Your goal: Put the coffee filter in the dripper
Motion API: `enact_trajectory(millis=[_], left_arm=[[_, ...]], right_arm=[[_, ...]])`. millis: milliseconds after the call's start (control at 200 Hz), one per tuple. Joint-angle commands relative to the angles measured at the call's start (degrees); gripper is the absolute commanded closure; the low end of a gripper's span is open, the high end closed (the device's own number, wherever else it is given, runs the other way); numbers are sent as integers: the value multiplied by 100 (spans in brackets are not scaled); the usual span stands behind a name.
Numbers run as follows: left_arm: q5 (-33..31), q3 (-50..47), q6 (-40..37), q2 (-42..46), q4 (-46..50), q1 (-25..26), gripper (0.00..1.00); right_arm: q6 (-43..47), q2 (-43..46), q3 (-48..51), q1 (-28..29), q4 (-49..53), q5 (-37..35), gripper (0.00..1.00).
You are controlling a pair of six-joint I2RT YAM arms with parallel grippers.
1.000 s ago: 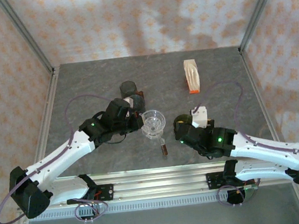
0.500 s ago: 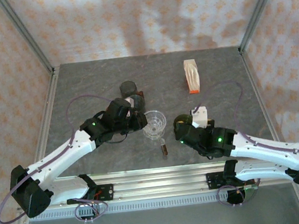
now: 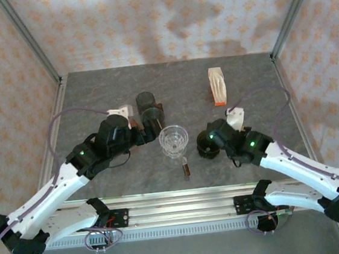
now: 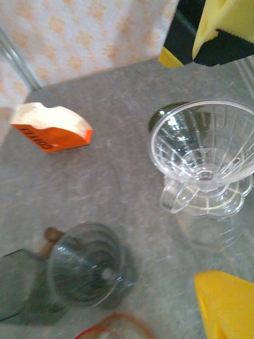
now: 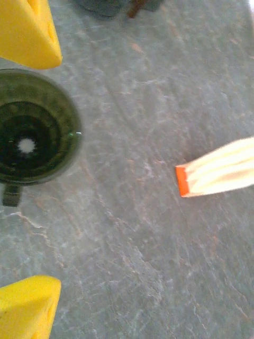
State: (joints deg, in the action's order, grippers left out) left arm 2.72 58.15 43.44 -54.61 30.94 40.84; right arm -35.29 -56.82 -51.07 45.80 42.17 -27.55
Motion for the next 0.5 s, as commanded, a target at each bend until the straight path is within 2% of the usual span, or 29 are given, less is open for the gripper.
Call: enact_trajectory(millis=[0,145,250,370,435,495], left_arm=[[-728,-91,-285,149,249,-41,0],[-733,-566,-266,383,34,-58,0],[-755,-818,-262,498,29,-67,0],[-728,-1033,-294,578,48,-131,0],[-635,-1130,-297,592,6,-200,0],[-499,-1204,-287,591,-48,-288,0]], right_arm=[[685,-396,-617,-706,-495,524,0],[1319,-1458,-1357,-1634,-923,1162,13],[1679,-2402,-2115,-2014,-722,1213,18],[2107,-3398,-2809,-2207,-652,808,15],[2015,-3820,-3082,-2389,-666,779,12],[1742,-4095,-3324,-2567,-605,945,5]])
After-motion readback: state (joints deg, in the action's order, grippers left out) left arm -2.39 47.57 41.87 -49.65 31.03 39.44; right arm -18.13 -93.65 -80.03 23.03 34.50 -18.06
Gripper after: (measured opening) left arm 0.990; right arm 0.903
